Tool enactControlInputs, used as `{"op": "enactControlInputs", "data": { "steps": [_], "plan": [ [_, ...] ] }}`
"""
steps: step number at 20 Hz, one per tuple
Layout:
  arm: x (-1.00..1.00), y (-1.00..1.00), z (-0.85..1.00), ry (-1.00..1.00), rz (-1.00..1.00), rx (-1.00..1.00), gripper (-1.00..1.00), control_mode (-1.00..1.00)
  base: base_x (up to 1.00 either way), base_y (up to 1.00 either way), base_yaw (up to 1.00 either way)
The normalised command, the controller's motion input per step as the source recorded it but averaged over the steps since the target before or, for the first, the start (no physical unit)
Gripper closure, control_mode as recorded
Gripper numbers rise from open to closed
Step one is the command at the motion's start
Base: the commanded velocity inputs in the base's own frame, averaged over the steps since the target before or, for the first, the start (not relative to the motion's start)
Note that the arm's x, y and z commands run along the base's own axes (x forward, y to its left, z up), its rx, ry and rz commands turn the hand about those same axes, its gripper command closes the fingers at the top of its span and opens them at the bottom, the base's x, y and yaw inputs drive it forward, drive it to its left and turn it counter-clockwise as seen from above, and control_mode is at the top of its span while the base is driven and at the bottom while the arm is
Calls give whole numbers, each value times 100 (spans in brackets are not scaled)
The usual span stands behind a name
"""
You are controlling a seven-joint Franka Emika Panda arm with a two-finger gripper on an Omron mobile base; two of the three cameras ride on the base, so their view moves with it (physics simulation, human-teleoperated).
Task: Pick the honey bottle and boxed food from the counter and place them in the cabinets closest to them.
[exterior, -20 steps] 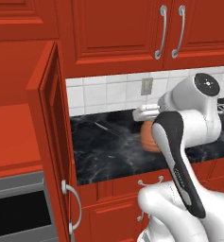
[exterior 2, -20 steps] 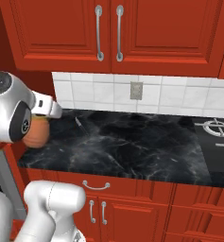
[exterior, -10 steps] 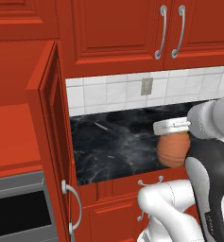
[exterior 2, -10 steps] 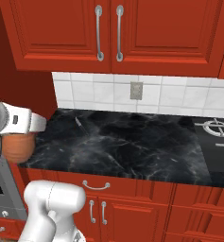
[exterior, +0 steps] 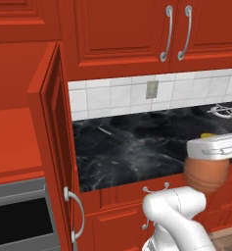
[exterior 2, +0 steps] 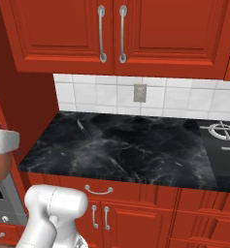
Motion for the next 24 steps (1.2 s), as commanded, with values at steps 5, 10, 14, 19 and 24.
{"op": "enactControlInputs", "data": {
  "steps": [5, 10, 14, 19, 24],
  "plan": [
    [-66, 5, 22, 1, 0, -7, 100, -100, 0, 0, 0],
    [-12, 1, 0, 0, 0, -1, 100, -100, 0, 0, 0],
    [0, 0, 0, 0, 0, 0, 100, -100, 0, 0, 0],
    [-3, 0, 0, 0, 0, 0, 100, 100, -36, 0, 0],
    [0, 0, 0, 0, 0, 0, 100, 100, -65, 0, 2]
  ]
}}
